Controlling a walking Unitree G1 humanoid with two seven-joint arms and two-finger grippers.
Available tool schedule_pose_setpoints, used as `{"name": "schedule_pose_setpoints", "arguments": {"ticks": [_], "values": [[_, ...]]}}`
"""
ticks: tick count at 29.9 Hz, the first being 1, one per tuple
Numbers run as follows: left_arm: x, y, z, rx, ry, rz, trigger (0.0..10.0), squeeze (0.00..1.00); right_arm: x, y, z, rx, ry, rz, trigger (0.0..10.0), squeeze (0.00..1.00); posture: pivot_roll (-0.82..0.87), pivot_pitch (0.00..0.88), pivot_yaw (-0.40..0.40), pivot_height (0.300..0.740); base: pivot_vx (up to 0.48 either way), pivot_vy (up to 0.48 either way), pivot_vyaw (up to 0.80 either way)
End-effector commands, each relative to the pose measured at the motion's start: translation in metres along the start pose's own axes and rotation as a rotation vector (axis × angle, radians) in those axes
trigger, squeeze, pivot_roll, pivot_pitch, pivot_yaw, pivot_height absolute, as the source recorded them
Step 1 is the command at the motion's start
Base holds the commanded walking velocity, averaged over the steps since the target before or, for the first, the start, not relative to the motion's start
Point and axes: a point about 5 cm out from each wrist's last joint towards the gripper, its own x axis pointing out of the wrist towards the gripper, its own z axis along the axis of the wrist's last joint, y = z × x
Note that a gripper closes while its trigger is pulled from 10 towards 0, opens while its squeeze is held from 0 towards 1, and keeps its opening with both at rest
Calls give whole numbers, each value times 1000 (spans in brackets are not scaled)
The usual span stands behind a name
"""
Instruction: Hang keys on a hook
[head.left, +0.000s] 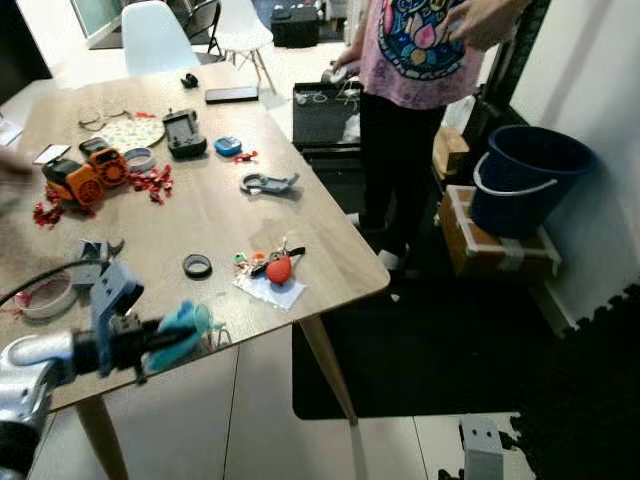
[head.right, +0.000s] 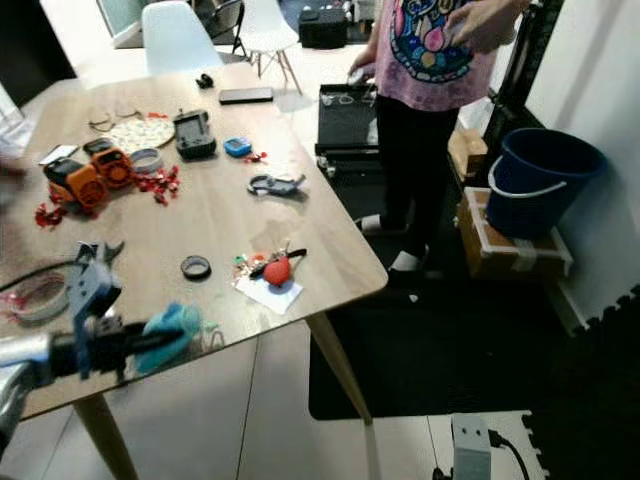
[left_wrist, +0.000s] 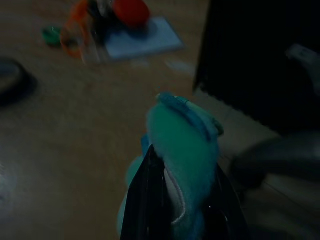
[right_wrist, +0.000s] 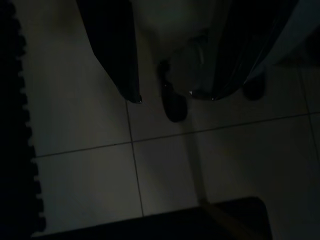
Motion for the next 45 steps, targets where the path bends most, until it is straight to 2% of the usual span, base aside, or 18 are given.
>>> {"name": "schedule_pose_setpoints", "arguments": {"ticks": [1, 4, 5, 6, 10, 14, 17, 21, 23, 27, 30, 31, 33, 36, 39, 40, 42, 45], "values": [[-10, -1, -5, -11, 56, -9, 0, 0, -1, 0, -5, 15, 18, -2, 10000, 0, 29, 111, 31, 740, 0, 0, 0], [-17, -5, -10, -22, 93, -23, 0, 0, -1, 0, -5, 15, 18, -2, 10000, 0, 31, 112, 31, 740, 0, 0, 0], [-34, -11, -31, -68, 194, -9, 0, 0, -1, 1, -6, 16, 18, -1, 10000, 0, 30, 113, 29, 740, 0, 0, 0], [-39, -15, -39, -92, 225, -6, 0, 0, -1, 1, -6, 16, 18, -1, 10000, 0, 30, 112, 28, 740, 0, 0, 0], [-47, -21, -49, -136, 252, 0, 0, 0, -1, 0, -6, 16, 19, 0, 10000, 0, 30, 110, 27, 740, 0, 0, 0], [-64, -32, -69, -204, 309, 19, 0, 0, -1, 0, -6, 13, 19, -1, 10000, 0, 30, 103, 22, 740, 0, 0, 0], [-69, -35, -74, -220, 326, 32, 0, 0, -1, -1, -5, 12, 18, -1, 10000, 0, 30, 103, 22, 740, 0, 0, 0], [-76, -40, -92, -263, 329, 109, 0, 0, -1, -2, -4, 5, 17, 0, 10000, 0, 30, 96, 13, 740, 0, 0, 0], [-76, -40, -92, -263, 329, 109, 0, 0, -1, -2, -4, 5, 17, 0, 10000, 0, 30, 96, 13, 740, 0, 0, 0], [-72, -50, -126, -295, 336, 289, 0, 0, 0, -2, -1, -1, 13, 2, 10000, 0, 24, 86, 15, 740, 0, 0, 0], [-72, -53, -132, -295, 353, 318, 0, 0, 0, -2, -1, -1, 12, 3, 10000, 0, 24, 85, 14, 740, 0, 0, 0], [-70, -58, -141, -298, 374, 342, 0, 0, 0, -2, -1, -2, 11, 3, 10000, 0, 24, 83, 14, 740, 0, 0, 0], [-70, -58, -141, -298, 374, 342, 0, 0, 0, -2, -1, -2, 11, 3, 10000, 0, 24, 83, 14, 740, 0, 0, 0], [-61, -77, -177, -302, 571, 478, 0, 0, 0, 0, -3, -5, 14, 7, 10000, 0, 24, 80, 11, 740, 0, 0, 0], [-58, -83, -186, -298, 631, 507, 0, 0, 0, 1, -3, -7, 16, 9, 10000, 0, 24, 80, 9, 740, 0, 0, 0], [-53, -88, -194, -312, 659, 563, 0, 0, 0, 2, -4, -8, 18, 13, 10000, 0, 25, 80, 7, 740, 0, 0, 0], [-40, -91, -204, -389, 636, 693, 0, 0, 0, 4, -5, -12, 21, 20, 10000, 0, 27, 82, 4, 740, 0, 0, 0], [-32, -91, -205, -433, 592, 759, 0, 0, 0, 5, -5, -14, 22, 24, 10000, 0, 27, 82, 4, 740, 0, 0, 0]]}}
